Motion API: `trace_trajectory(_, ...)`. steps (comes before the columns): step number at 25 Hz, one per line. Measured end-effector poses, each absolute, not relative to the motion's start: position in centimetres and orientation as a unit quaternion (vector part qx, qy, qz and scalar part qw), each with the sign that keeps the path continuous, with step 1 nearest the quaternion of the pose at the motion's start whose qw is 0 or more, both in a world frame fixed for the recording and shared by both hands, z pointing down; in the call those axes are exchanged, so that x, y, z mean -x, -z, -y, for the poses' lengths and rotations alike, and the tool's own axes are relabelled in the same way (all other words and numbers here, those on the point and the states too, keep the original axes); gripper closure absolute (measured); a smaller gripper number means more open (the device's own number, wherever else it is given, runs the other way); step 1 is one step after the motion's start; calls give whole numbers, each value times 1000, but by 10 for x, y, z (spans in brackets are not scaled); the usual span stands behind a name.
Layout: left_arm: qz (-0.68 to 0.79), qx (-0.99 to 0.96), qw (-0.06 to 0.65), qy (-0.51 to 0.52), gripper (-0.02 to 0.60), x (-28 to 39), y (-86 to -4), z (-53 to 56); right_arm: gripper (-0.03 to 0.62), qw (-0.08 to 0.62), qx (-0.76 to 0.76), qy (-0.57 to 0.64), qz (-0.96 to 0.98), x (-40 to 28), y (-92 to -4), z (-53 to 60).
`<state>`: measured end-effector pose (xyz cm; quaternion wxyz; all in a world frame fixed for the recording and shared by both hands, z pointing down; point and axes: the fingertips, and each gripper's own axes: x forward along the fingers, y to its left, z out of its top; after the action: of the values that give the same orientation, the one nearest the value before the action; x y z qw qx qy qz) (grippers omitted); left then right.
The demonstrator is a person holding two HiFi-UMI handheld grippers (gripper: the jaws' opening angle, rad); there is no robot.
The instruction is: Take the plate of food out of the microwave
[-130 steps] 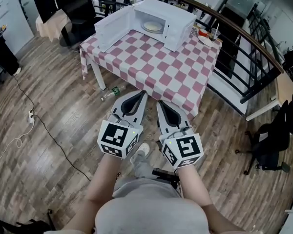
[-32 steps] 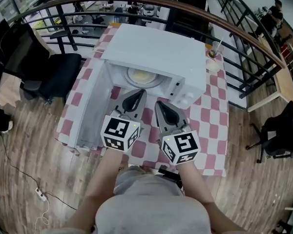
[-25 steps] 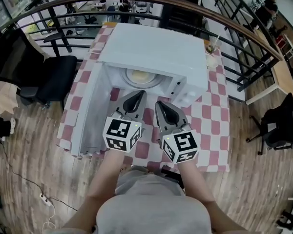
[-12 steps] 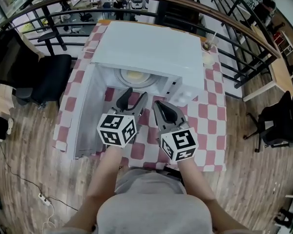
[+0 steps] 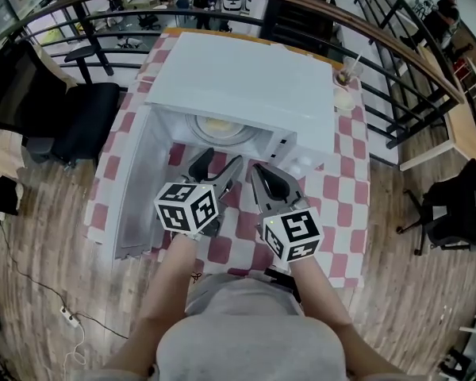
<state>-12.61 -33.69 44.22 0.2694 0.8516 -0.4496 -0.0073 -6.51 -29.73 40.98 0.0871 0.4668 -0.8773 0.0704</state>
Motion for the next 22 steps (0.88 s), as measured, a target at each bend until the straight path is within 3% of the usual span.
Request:
trace_trajectory(3, 455, -841, 291, 15, 282, 129, -455, 342, 568, 87, -466, -74, 878, 65, -414, 301)
trace_trajectory(6, 469, -828, 305, 28, 394, 135, -467, 350, 568, 92, -461, -75, 879, 66, -418, 304)
trace_trajectory(8, 465, -822, 327, 40, 394, 136, -474, 355, 568, 97, -458, -77, 881, 68, -421, 306)
trace_trajectory(10, 463, -813, 350, 48, 376, 136, -482, 360, 568, 100, -455, -79, 881, 68, -425, 308)
trace_trajectory(12, 467, -798, 377, 55, 313, 136, -491, 366, 568, 102, -453, -82, 882, 68, -428, 311)
trace_trajectory(17, 479, -735, 465, 122, 256, 145, -516, 383, 568, 108, -441, -86, 887, 72, -434, 319)
trace_trajectory(22, 476, -678, 529, 187, 255, 152, -536, 398, 568, 111, -435, -94, 888, 74, -442, 326)
